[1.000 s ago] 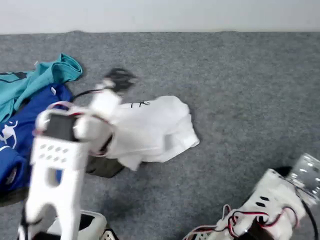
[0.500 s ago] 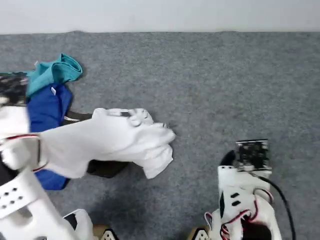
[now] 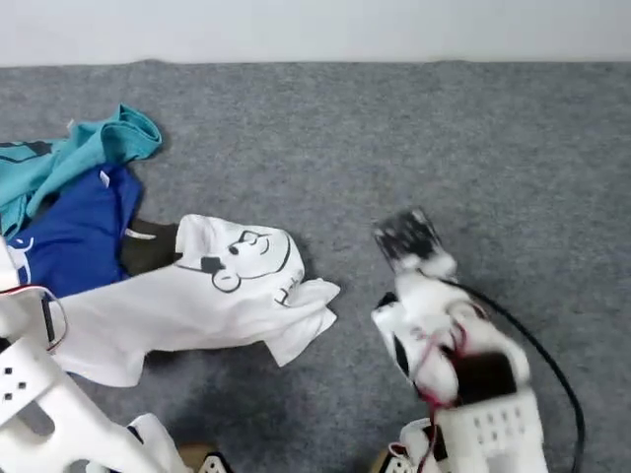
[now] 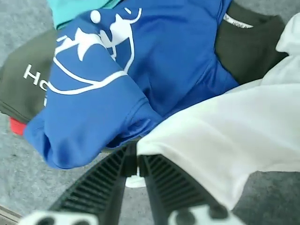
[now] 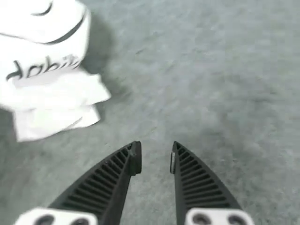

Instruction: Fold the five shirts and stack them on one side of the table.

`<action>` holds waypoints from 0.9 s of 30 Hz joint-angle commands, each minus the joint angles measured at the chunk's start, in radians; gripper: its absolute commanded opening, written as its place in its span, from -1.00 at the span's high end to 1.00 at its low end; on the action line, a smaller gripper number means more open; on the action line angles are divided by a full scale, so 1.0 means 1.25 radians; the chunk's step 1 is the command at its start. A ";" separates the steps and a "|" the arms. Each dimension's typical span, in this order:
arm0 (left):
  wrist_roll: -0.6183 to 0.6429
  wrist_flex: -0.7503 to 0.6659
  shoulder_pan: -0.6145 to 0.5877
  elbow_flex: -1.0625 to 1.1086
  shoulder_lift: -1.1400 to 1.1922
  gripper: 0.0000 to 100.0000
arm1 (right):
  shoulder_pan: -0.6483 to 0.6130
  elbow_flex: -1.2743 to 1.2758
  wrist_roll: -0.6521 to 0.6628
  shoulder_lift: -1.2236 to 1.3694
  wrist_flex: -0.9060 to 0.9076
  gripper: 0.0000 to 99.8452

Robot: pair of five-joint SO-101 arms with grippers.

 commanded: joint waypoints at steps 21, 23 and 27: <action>-0.002 -0.033 -0.001 0.018 -0.015 0.99 | -0.350 -0.464 0.135 0.767 -0.061 0.76; -0.002 -0.033 -0.001 0.018 -0.016 0.99 | -0.336 -0.506 0.136 0.834 -0.096 0.78; -0.002 -0.029 -0.001 0.019 -0.018 0.99 | -0.287 -0.642 0.137 0.976 -0.186 0.97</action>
